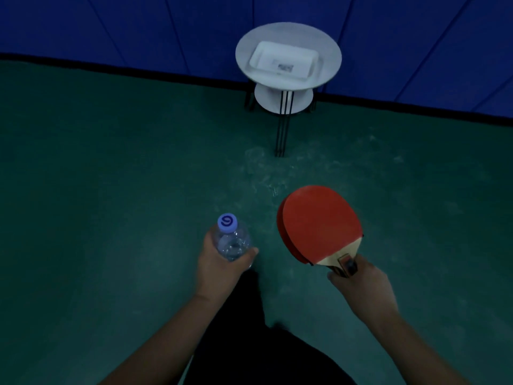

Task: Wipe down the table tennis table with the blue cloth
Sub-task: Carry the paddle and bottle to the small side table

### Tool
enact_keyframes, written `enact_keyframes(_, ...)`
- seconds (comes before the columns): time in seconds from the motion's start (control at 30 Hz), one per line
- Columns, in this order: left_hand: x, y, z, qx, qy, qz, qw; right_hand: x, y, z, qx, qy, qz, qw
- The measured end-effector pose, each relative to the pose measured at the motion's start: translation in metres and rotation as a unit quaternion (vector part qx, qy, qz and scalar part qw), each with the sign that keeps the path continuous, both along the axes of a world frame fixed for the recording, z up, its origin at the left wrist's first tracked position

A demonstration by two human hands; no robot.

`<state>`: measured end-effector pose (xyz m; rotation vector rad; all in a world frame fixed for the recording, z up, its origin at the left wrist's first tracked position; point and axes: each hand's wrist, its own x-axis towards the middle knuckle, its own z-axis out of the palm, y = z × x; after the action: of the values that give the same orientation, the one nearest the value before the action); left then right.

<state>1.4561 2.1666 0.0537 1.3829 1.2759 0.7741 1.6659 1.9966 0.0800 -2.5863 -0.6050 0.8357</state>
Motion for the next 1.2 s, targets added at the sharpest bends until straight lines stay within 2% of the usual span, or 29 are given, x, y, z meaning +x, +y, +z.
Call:
enact_keyframes(0.23, 0.097, 0.162, -0.031, -0.020, -0.009, -0.006, 1.000, 0.097, 0.165, -0.019, -0.019, -0.005, 0.009, 1.000)
enact_keyframes(0.53, 0.217, 0.351, -0.010, -0.011, -0.013, -0.049, 0.999, 0.208, 0.347, 0.000, -0.034, -0.002, -0.001, 0.999)
enact_keyframes(0.87, 0.352, 0.492, -0.007, 0.008, -0.019, -0.050, 0.999, 0.342, 0.482, 0.000, -0.022, -0.004, -0.005, 1.000)
enact_keyframes(1.13, 0.500, 0.596, -0.022, 0.000, -0.024, -0.020, 1.000, 0.505, 0.608, -0.022, -0.013, 0.003, 0.049, 0.999)
enact_keyframes(1.2, 0.557, 0.630, -0.025, 0.000, -0.008, 0.004, 1.000, 0.568, 0.650, -0.033, -0.024, -0.002, 0.067, 0.997)
